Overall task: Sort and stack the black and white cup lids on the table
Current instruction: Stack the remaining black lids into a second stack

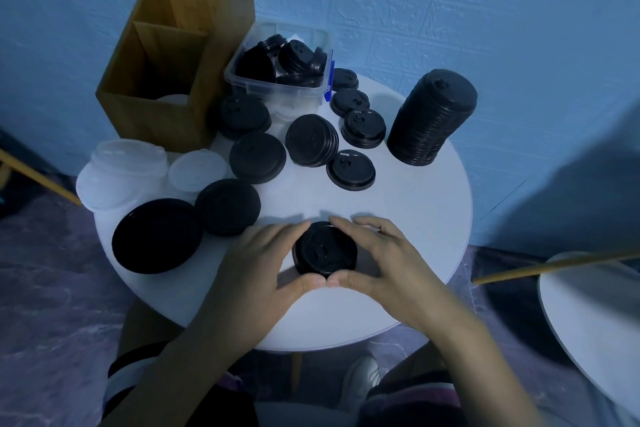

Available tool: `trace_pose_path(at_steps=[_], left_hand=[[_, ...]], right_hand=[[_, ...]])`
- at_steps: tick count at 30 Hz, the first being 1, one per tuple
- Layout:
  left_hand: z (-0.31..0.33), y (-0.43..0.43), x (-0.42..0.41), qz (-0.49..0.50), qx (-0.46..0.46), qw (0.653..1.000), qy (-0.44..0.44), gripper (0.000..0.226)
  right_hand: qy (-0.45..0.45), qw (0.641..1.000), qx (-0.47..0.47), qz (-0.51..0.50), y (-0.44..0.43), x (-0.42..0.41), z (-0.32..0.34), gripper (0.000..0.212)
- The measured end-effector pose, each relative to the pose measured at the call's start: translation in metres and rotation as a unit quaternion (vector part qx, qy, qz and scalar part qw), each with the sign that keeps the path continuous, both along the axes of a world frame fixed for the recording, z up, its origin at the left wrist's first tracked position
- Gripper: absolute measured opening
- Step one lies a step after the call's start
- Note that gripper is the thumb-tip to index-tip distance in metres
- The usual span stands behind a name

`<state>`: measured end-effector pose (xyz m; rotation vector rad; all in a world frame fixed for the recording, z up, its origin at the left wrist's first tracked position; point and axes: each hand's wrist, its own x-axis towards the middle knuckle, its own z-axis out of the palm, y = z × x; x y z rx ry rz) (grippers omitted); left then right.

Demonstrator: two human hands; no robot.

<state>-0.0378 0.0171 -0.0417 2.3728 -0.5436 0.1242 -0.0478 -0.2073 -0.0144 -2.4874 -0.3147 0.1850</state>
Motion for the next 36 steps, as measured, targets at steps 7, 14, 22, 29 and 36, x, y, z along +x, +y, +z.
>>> trace_pose_path(at_steps=[7,14,22,29,36], left_hand=[[0.002,-0.003,0.006,0.006,-0.006,1.000,-0.007,0.064],[0.001,-0.002,0.006,0.013,-0.016,1.000,0.011,0.073],[0.004,-0.006,0.003,0.000,0.035,0.999,-0.027,0.066],[0.007,-0.006,-0.001,0.010,0.009,1.000,-0.028,0.065],[0.005,-0.007,0.002,0.023,-0.014,0.999,0.025,0.081]], right_hand=[[0.028,0.979,0.195,-0.059,-0.017,0.020,-0.001,0.045],[-0.135,0.984,-0.062,-0.101,-0.021,0.064,-0.005,0.057],[-0.116,0.982,-0.008,-0.150,-0.027,0.045,-0.009,0.030],[-0.059,0.972,0.161,-0.158,-0.022,0.024,0.006,0.033],[-0.032,0.997,0.065,-0.036,-0.002,0.002,0.004,0.058]])
